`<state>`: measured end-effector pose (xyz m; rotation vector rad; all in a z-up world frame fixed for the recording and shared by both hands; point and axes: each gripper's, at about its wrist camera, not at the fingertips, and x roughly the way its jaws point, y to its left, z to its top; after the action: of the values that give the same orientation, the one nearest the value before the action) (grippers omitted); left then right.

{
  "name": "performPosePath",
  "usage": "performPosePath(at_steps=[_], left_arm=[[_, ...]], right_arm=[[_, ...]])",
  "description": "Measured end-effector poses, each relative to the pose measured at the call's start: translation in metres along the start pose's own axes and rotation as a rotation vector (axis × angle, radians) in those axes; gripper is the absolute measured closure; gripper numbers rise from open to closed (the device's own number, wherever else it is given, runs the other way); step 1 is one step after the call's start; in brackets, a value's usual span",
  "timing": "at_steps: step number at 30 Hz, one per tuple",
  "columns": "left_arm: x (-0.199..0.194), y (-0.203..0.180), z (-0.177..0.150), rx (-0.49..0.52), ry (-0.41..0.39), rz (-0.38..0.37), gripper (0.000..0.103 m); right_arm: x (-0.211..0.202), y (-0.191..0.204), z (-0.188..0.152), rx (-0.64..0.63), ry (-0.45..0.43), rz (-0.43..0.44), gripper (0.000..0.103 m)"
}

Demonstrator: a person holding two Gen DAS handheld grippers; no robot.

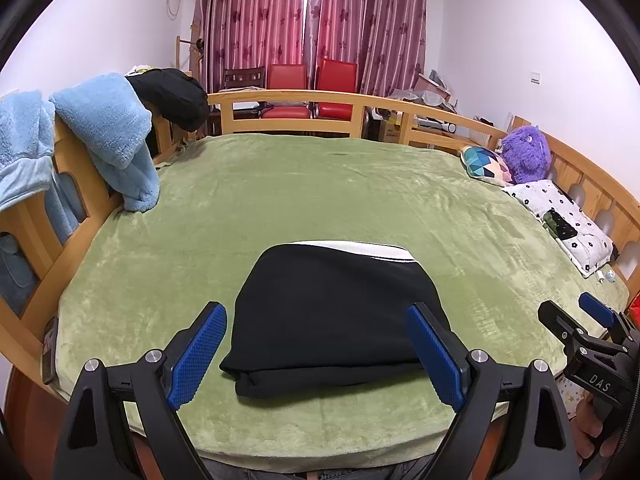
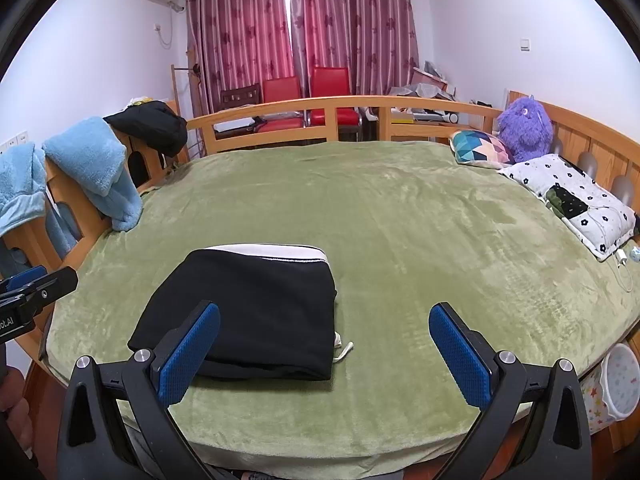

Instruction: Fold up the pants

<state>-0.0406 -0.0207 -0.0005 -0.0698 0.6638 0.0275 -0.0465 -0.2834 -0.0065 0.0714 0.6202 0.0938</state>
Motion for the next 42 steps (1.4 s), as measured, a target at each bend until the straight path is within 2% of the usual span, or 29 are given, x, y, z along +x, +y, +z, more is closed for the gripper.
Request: performPosePath(at_steps=[42], left_arm=[[-0.0027, -0.0067, -0.0007, -0.005, 0.003, 0.003, 0.012]], right_arm=[[-0.0021, 0.0032, 0.0014, 0.007, -0.01, -0.004, 0.0]])
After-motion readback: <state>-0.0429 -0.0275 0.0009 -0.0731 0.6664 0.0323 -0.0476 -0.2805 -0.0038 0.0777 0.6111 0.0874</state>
